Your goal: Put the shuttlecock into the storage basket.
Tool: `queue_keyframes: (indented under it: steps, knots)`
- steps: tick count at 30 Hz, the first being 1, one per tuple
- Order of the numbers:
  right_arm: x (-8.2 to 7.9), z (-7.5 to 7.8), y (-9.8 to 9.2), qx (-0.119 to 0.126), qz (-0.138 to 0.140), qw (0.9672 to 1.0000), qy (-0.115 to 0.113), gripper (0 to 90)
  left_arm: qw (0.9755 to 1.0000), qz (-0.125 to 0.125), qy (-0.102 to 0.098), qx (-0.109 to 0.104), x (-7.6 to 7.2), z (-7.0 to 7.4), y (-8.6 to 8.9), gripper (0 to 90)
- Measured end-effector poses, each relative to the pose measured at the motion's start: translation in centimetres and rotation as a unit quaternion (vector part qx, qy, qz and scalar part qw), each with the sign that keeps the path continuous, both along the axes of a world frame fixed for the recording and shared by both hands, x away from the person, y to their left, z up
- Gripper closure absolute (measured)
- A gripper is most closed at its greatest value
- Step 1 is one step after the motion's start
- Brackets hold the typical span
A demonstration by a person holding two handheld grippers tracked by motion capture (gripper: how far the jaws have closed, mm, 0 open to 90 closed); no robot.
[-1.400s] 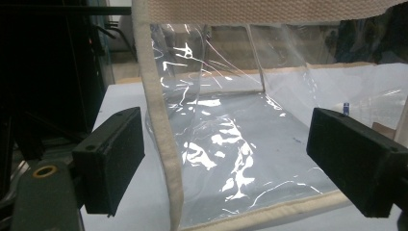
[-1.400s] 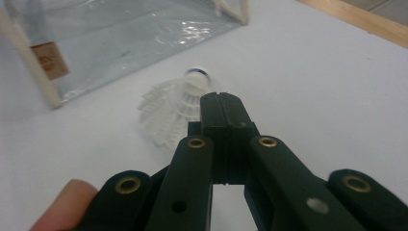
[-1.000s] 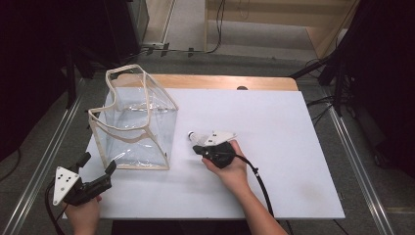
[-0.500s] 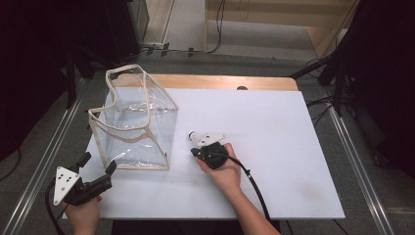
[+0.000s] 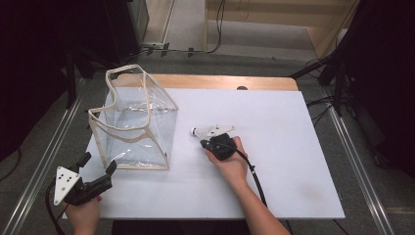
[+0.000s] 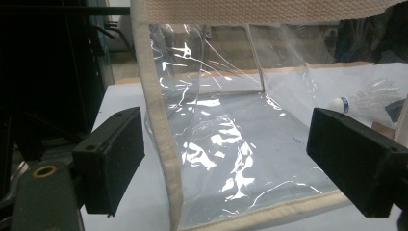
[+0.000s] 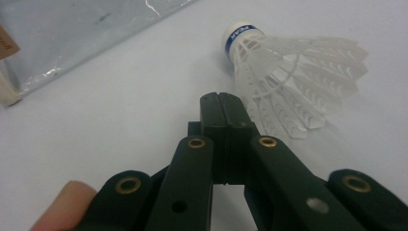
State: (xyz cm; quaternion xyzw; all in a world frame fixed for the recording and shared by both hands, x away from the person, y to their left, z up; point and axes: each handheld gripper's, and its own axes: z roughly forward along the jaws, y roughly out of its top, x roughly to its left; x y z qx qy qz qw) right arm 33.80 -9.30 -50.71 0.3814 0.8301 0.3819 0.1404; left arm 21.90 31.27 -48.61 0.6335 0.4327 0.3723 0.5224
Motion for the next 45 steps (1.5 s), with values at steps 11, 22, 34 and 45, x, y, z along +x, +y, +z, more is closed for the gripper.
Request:
queue_keyframes:
  steps: [11, 22, 34, 45]
  knots:
    - [2.3, 0.6, -0.9, -0.006, -0.023, 0.9997, -0.004, 88.1, 1.0, 0.0, 0.0, -0.002, 0.0, 0.0, 0.0, 13.7]
    - [4.6, 1.1, -1.2, -0.006, -0.037, 0.9993, -0.001, 88.1, 1.0, 0.0, -0.001, -0.006, 0.0, 0.0, 0.1, 13.7]
    - [7.6, 1.9, 0.4, -0.001, -0.041, 0.9991, 0.007, 88.1, 1.0, -0.001, -0.001, -0.006, 0.0, 0.0, 0.2, 13.7]
    - [10.1, 1.3, 1.5, -0.018, -0.057, 0.9981, 0.016, 88.1, 0.9999, -0.002, -0.002, -0.011, 0.0, 0.0, 0.3, 13.7]
